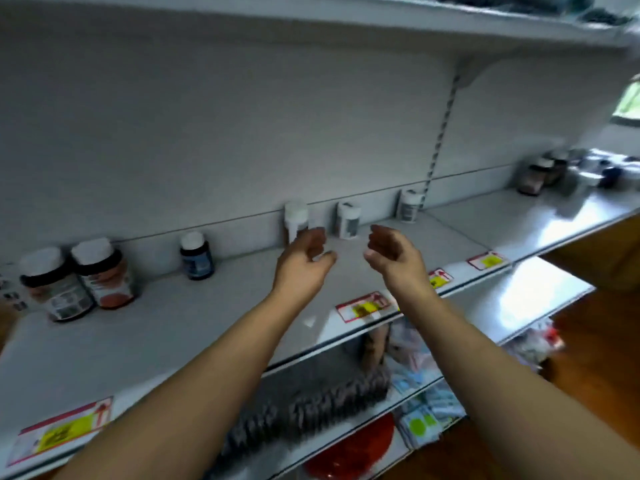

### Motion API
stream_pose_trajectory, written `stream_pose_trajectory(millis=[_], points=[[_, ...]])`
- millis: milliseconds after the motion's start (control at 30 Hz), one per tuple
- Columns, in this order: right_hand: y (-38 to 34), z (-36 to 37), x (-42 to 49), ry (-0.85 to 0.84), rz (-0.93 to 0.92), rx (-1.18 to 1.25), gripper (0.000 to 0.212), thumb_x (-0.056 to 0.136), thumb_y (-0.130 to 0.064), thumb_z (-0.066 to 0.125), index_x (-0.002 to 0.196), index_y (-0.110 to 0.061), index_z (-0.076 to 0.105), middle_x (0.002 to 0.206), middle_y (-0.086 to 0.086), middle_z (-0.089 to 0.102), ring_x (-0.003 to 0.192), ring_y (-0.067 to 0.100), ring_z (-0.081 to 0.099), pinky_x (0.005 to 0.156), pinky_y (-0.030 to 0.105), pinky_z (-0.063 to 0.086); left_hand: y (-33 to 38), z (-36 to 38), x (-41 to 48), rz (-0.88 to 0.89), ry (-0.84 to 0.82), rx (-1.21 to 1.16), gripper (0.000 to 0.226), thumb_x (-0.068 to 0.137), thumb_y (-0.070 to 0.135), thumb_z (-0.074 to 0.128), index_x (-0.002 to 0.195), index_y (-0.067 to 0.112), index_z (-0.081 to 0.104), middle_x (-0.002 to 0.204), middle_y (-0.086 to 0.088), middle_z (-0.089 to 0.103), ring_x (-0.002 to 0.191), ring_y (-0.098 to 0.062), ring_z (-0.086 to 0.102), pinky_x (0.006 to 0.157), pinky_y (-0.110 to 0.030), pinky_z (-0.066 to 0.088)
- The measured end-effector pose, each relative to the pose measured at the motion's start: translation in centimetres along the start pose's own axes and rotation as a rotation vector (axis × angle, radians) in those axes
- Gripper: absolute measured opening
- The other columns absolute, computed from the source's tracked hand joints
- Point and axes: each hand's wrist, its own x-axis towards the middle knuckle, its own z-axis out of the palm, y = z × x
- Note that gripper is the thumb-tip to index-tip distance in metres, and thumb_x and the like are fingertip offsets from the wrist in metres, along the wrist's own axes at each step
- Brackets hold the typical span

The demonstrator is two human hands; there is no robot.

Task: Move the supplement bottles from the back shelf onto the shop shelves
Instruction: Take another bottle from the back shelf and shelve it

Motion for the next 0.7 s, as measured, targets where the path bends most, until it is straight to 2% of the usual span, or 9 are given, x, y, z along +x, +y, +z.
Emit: stream_pose_trajectory(millis=[67,133,333,533,633,700], points=[[-0.1,-6.3,0.4,0.047,-0.017,-0.006,0.042,0.083,0.011,0.055,0.121,-0.007,0.051,0.116,0.015,0.056,0.103,0.019,0.052,0.090,0.030,0.045,1.6,6.1,0.5,0.032,-0.031,-0.020,0.040,0.082,0.002,0.062,0.121,0.003,0.053,0.120,-0.014,0.060,0.113,-0.027,0.057,0.103,-0.036,0.043],[-0.1,-12.9,1.0,0.080,-0.032,-0.032,0.041,0.084,0.009,0.056,0.118,-0.012,0.052,0.112,0.013,0.056,0.103,0.019,0.052,0.093,0.033,0.045,3.2,12.6,0.8,0.043,-0.064,-0.070,0.040,0.082,0.000,0.061,0.121,0.001,0.053,0.121,-0.018,0.059,0.114,-0.028,0.056,0.105,-0.039,0.041],[-1.4,-31.0,3.1,0.237,-0.032,-0.058,0.040,0.085,0.007,0.055,0.124,-0.005,0.051,0.112,0.010,0.054,0.106,0.019,0.051,0.097,0.035,0.043,7.4,30.4,0.9,0.053,-0.218,-0.180,0.041,0.081,-0.004,0.061,0.121,0.001,0.053,0.122,-0.018,0.058,0.104,-0.018,0.054,0.105,-0.045,0.041],[0.5,-43.7,7.8,0.350,-0.023,-0.057,0.035,0.086,0.000,0.058,0.114,-0.020,0.052,0.114,0.005,0.055,0.105,0.018,0.054,0.091,0.031,0.047,9.9,44.2,4.4,0.093,-0.322,-0.188,0.041,0.082,-0.002,0.061,0.122,0.002,0.051,0.117,-0.013,0.059,0.104,-0.018,0.055,0.104,-0.046,0.042],[2.8,-48.9,10.8,0.378,-0.015,-0.059,0.035,0.086,-0.001,0.058,0.114,-0.022,0.053,0.115,0.004,0.056,0.106,0.018,0.055,0.085,0.027,0.047,9.7,50.7,6.7,0.118,-0.374,-0.174,0.042,0.082,0.001,0.062,0.122,0.005,0.052,0.118,-0.012,0.060,0.102,-0.017,0.056,0.104,-0.043,0.042],[3.8,-52.5,13.7,0.394,-0.025,-0.084,0.035,0.086,-0.003,0.059,0.116,-0.022,0.055,0.119,0.004,0.058,0.110,0.018,0.056,0.089,0.030,0.048,9.8,55.3,8.7,0.148,-0.407,-0.167,0.042,0.082,0.004,0.063,0.123,0.008,0.053,0.116,-0.009,0.061,0.102,-0.016,0.056,0.103,-0.040,0.043]])
